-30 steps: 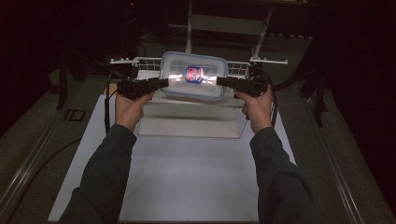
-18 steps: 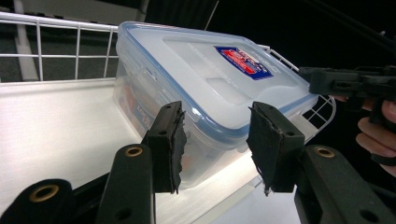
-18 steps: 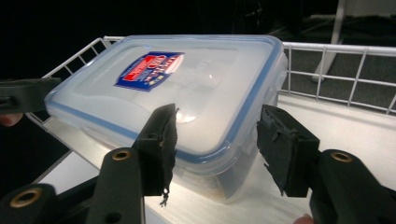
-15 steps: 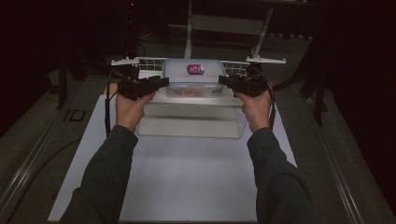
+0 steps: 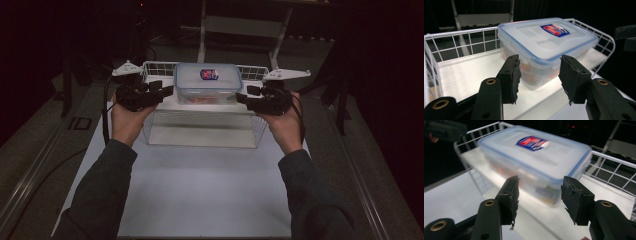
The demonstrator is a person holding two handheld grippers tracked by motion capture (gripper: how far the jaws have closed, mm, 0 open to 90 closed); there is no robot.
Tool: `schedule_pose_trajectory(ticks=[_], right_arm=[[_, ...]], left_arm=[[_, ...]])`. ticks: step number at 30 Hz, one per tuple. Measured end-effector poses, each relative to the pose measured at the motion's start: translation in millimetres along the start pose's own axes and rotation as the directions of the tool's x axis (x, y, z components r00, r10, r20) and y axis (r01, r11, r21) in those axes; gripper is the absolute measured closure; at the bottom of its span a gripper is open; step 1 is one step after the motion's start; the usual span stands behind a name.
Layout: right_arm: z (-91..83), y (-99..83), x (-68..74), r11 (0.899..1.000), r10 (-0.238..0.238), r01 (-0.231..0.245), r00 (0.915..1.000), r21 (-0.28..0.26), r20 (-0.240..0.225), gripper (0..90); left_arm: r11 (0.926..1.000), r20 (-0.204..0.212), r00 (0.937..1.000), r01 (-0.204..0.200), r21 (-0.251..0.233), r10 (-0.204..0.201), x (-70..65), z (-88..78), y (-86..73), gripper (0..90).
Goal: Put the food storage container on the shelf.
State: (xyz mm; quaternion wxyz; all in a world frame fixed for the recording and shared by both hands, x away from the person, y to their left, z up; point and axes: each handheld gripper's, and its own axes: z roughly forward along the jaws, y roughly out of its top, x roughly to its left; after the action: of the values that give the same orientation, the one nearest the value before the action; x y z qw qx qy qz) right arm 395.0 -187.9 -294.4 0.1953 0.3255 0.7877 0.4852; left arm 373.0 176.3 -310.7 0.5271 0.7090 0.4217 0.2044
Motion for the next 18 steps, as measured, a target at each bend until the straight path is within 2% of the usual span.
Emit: schedule_pose_trajectory(ticks=[1,5,6,9,10,12,13,15,17,18], right_arm=[[-2.9,-1.4,2.1,1.000,-0.011,0.011,0.9999,0.004,-0.007,47.2],[-11.0,-5.6,7.8,0.999,-0.035,0.036,0.9991,0.019,-0.023,46.5],[-16.0,-8.8,11.3,0.998,-0.052,0.053,0.9981,0.022,-0.033,46.3],[-19.8,-12.0,14.2,0.997,-0.065,0.066,0.9970,0.030,-0.044,46.0],[-24.3,-17.0,17.7,0.996,-0.078,0.080,0.9956,0.037,-0.052,45.7],[-27.7,-22.5,21.2,0.994,-0.093,0.096,0.9939,0.044,-0.058,45.4],[-29.5,-25.8,22.9,0.994,-0.100,0.103,0.9930,0.046,-0.063,45.2],[-31.8,-29.3,24.4,0.993,-0.107,0.110,0.9921,0.047,-0.067,45.0],[-38.4,-40.3,27.5,0.992,-0.117,0.120,0.9909,0.043,-0.067,44.1],[-41.8,-45.7,28.1,0.992,-0.117,0.120,0.9910,0.040,-0.064,43.9]], left_arm=[[1.0000,0.000,1.0000,0.000,0.000,0.000,0.0,0.0,0.0,49.8],[0.9973,-0.001,0.9973,-0.073,0.013,0.073,-11.6,-9.7,-2.6,48.2],[0.9941,0.006,0.9942,-0.107,0.014,0.107,-17.9,-15.4,-5.5,47.7],[0.9926,0.018,0.9926,-0.121,0.012,0.120,-21.4,-20.2,-8.5,47.3],[0.9916,0.032,0.9912,-0.129,0.006,0.129,-24.4,-26.5,-13.7,47.1],[0.9911,0.032,0.9906,-0.133,0.004,0.133,-25.4,-29.3,-16.6,46.5],[0.9882,0.024,0.9880,-0.153,0.007,0.153,-27.3,-35.5,-23.5,46.3],[0.9871,0.018,0.9869,-0.160,0.008,0.160,-28.0,-38.6,-27.7,45.9],[0.9845,0.003,0.9845,-0.175,0.004,0.175,-28.7,-49.0,-41.8,45.6],[0.9845,0.003,0.9845,-0.175,0.004,0.175,-28.7,-49.0,-41.8,45.4]])
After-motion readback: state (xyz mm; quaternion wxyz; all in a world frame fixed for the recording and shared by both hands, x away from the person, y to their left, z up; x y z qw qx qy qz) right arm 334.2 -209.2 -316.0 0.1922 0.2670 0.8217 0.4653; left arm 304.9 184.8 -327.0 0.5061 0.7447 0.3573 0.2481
